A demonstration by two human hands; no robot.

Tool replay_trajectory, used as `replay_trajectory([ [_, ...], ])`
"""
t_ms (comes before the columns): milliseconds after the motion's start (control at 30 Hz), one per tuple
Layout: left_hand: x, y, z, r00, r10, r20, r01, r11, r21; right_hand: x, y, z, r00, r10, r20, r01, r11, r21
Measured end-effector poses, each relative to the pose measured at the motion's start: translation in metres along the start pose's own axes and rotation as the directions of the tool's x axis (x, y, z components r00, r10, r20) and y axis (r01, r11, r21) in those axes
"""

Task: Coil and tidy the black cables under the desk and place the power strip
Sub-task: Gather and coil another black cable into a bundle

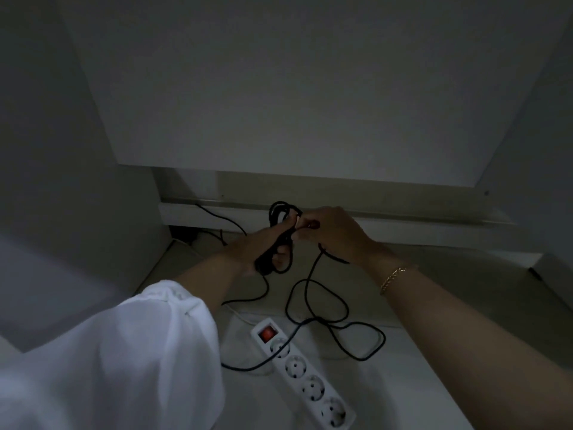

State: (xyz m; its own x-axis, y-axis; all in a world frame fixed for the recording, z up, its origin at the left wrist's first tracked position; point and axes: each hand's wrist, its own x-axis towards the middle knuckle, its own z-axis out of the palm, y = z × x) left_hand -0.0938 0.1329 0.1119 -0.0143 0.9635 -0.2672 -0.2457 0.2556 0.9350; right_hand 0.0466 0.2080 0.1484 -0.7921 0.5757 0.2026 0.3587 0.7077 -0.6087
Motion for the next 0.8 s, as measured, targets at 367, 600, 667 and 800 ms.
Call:
replay_trajectory([
  [367, 0.003, 0.001, 0.009, 0.990, 0.002, -0.143, 0.018, 0.990, 0.139, 0.004, 0.004, -0.001, 0.980, 0.180, -0.089, -0.174, 0.982, 0.069],
  [600, 0.002, 0.005, -0.010, 0.957, 0.075, -0.281, -0.079, 0.997, -0.004, 0.001, 0.005, -0.005, 0.963, 0.260, 0.071, -0.266, 0.959, 0.101],
  [667, -0.001, 0.006, -0.009, 0.954, 0.085, -0.286, -0.115, 0.990, -0.087, 0.001, 0.005, -0.003, 0.957, 0.280, 0.078, -0.284, 0.957, 0.058],
  [800, 0.002, 0.004, -0.010, 0.951, 0.107, -0.290, -0.157, 0.975, -0.155, 0.002, 0.001, -0.002, 0.917, 0.386, 0.100, -0.390, 0.921, 0.022],
])
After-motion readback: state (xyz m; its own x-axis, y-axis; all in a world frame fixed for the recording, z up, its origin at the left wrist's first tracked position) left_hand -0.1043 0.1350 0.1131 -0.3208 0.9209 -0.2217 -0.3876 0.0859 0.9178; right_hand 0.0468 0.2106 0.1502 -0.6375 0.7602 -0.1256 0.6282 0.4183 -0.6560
